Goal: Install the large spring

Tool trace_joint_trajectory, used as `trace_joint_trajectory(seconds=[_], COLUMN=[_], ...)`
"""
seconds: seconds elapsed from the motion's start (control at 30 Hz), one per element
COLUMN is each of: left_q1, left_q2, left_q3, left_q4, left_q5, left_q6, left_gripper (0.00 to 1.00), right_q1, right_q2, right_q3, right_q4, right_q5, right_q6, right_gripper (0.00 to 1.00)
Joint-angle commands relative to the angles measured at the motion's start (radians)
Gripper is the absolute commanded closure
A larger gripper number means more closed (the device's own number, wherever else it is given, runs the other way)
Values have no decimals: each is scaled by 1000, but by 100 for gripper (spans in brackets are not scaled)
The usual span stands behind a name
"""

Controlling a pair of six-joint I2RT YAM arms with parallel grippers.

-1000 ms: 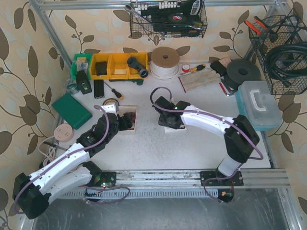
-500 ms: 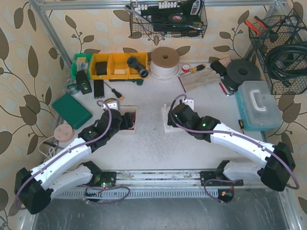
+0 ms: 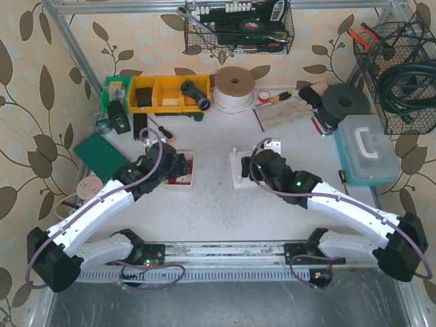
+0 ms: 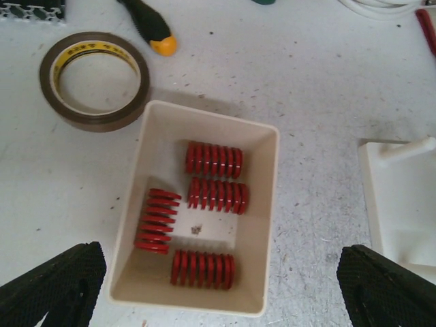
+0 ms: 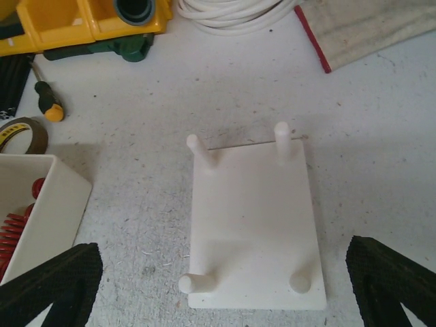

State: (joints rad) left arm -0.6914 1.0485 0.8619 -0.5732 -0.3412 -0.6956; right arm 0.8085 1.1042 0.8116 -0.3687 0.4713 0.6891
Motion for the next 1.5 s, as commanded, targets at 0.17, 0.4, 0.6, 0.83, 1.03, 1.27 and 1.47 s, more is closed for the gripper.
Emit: trace_joint_trajectory(seconds=[0.17, 0.4, 0.6, 0.83, 1.03, 1.27, 1.47], left_q1=[103, 177, 179, 178, 178, 178, 179], left_q2=[19, 98, 204, 349, 508, 586, 604], left_q3=[151, 202, 209, 222, 267, 272, 245], left_q4=[-241, -252, -185, -97, -64, -21, 0], left_q5=[48, 171, 247, 311, 317, 323, 298], left_q6=[-40, -35, 14, 76, 125, 129, 113], left_gripper=[4, 13, 22, 31, 44, 49, 50], right_q1=[-13, -51, -52, -52, -54, -72, -80], right_q2=[-1, 3, 7, 40, 64, 69, 94], right_q3=[-19, -42, -59, -48, -32, -29, -14], right_q4=[72, 113, 140, 141, 134, 138, 139], right_q5=[-78, -146, -150, -148, -140, -147, -147], right_q6=[-64, -60, -49, -42, -47, -45, -50], right_gripper=[0, 3, 5, 8, 9, 10, 10])
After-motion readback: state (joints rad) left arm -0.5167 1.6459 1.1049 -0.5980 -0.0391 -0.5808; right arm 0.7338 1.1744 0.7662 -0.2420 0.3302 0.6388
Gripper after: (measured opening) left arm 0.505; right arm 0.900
